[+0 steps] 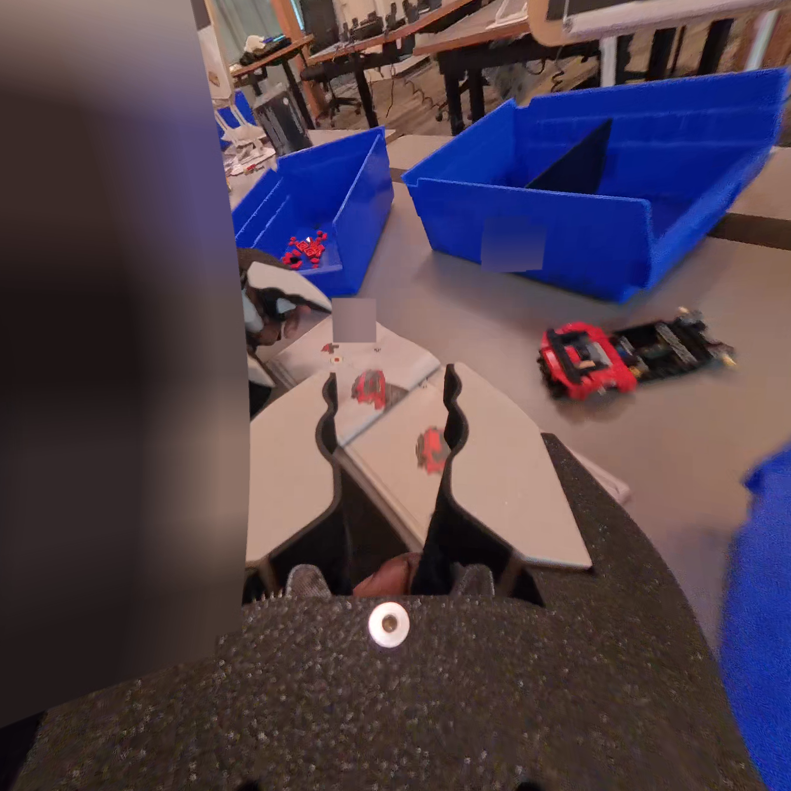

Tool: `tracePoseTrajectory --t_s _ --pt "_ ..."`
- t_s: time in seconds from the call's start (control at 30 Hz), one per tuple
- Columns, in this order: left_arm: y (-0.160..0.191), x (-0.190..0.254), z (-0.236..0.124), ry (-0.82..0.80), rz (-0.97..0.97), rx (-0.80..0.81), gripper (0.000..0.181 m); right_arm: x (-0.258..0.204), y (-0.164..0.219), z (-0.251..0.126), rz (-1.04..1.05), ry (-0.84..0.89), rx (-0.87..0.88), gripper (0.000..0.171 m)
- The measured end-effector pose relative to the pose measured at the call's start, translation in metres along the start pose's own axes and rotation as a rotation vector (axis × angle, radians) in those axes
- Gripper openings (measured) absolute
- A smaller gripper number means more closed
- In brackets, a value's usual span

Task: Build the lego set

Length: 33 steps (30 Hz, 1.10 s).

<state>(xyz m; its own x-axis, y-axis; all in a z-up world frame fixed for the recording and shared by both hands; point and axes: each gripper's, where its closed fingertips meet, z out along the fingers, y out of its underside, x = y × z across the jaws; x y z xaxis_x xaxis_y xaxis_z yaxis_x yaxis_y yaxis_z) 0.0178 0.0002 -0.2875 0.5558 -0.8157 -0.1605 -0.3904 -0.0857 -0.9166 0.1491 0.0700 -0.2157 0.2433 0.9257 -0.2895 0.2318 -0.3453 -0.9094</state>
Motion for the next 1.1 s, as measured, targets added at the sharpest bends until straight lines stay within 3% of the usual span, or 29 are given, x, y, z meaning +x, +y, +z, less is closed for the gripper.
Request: tracePoseTrajectory --t_s 0.1,0.27,0.37,0.4,0.43,0.5,0.63,0.73,1.1 --pt "0.000 -0.001 -0.004 -0.028 0.041 0.031 0.068 0.022 -0.007 0.064 -0.143 0.004 -0.163 0.050" --pt "0.004 0.005 -0.006 -0.010 0.045 0.063 0.057 0.099 -0.047 0.163 -0.750 0.154 -0.433 0.052" --pt "0.011 0.010 -0.002 0.019 0.041 0.057 0.054 0.138 -0.031 0.206 -0.916 0.139 -0.723 0.055" --pt "0.014 0.012 -0.001 0.032 0.039 0.045 0.054 0.151 -0.019 0.209 -0.961 0.154 -0.853 0.049" --pt "0.016 0.012 0.000 0.038 0.033 0.037 0.054 0.163 -0.022 0.211 -1.110 0.233 -0.897 0.023" --pt "0.016 0.010 -0.001 0.037 0.018 0.047 0.054 0.157 -0.016 0.209 -1.360 0.268 -0.942 0.023" --pt "0.011 0.003 -0.005 0.029 -0.034 0.089 0.053 0.137 0.012 0.202 -1.447 0.361 -0.878 0.007" --pt "0.011 0.002 -0.005 0.030 -0.045 0.092 0.053 0.134 0.021 0.199 -1.538 0.439 -0.873 0.006" --pt "0.016 0.007 -0.001 0.027 0.020 0.057 0.051 0.131 0.014 0.200 -1.495 0.498 -0.804 0.009"
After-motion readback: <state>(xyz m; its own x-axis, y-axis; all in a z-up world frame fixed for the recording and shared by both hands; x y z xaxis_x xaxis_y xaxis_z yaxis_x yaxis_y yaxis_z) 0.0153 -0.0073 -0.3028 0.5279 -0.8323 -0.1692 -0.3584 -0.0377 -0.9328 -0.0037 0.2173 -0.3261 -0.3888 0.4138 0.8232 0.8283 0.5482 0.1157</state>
